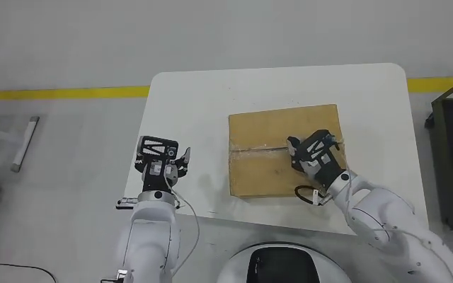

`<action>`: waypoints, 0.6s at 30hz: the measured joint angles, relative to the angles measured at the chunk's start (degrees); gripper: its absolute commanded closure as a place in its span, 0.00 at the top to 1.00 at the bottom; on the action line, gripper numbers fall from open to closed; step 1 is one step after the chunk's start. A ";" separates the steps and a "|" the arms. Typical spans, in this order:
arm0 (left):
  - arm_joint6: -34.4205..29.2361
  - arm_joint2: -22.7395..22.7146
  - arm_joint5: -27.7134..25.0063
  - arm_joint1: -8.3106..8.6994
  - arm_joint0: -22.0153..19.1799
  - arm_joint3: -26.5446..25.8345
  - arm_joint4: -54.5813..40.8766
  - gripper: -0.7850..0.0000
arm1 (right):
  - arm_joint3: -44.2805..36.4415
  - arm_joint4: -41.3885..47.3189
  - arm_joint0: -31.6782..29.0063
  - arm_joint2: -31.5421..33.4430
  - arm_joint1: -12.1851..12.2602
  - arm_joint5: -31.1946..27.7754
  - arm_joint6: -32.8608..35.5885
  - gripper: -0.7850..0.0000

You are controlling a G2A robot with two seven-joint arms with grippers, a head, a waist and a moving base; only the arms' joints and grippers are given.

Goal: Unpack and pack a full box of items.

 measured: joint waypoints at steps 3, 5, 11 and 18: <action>0.14 0.34 0.14 0.00 -0.52 0.52 0.01 1.00 | -0.66 0.41 -1.79 2.32 0.18 0.27 -0.03 0.00; 0.21 0.60 0.22 -0.01 -0.83 0.84 -0.11 1.00 | -1.14 1.02 -2.91 4.02 0.28 0.45 -0.10 0.00; 0.34 1.31 0.29 -0.02 -1.41 1.55 -0.36 1.00 | -1.93 2.49 -5.69 8.77 0.52 0.94 -0.46 0.00; 0.24 1.90 -0.06 -0.02 -1.80 1.75 -0.99 1.00 | -3.83 3.69 -8.09 13.64 0.69 1.44 -0.91 0.00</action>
